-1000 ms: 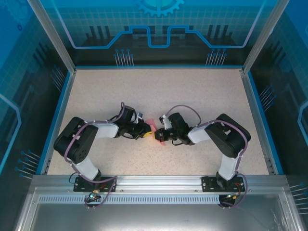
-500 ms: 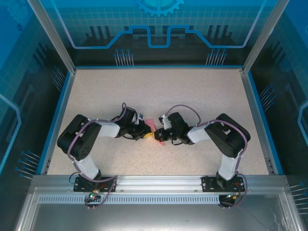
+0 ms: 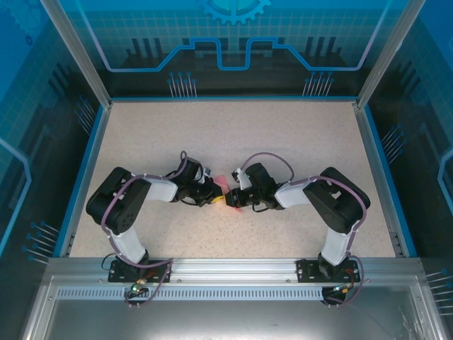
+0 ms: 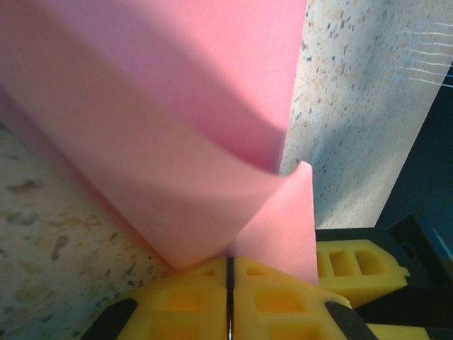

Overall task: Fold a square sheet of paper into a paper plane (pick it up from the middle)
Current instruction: Fold the wing for the fifth time at the center of the table.

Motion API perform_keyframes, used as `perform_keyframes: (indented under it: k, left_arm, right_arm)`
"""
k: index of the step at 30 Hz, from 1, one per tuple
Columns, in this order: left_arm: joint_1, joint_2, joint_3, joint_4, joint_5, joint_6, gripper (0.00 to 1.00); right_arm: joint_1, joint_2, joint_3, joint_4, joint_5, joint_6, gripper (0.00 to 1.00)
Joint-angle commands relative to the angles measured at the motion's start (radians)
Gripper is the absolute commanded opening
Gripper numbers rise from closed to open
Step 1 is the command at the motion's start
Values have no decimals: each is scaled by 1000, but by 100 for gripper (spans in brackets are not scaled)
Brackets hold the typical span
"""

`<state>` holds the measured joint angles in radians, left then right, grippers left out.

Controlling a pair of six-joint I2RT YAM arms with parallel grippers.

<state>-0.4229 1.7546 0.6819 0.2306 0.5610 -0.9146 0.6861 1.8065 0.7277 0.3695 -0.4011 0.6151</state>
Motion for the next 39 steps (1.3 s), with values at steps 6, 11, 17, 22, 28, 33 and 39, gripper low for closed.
perform_keyframes:
  k: [6, 11, 17, 22, 28, 33, 39]
  left_arm:
    - [-4, 27, 10, -22, -36, 25, 10]
    - [-4, 24, 11, -21, -30, 25, 10]
    - [-3, 10, 17, -25, -29, 25, 10]
    - [-3, 0, 19, -28, -21, 27, 10]
    - [-4, -38, 27, -37, -4, 36, 12]
    - [-5, -68, 14, -39, 17, 42, 13]
    - [-14, -65, -2, -32, 27, 42, 13]
  right_arm:
    - [-16, -65, 26, -143, -41, -29, 23]
    - [-16, -75, 41, -201, -44, -29, 23]
    - [-17, -42, 61, -257, -42, -9, 19]
    - [-17, -12, 65, -277, -32, 6, 14]
    - [-17, 16, 81, -306, -30, 5, 13]
    - [-17, 27, 90, -313, -37, 0, 14]
    - [-17, 35, 100, -322, -48, -9, 16]
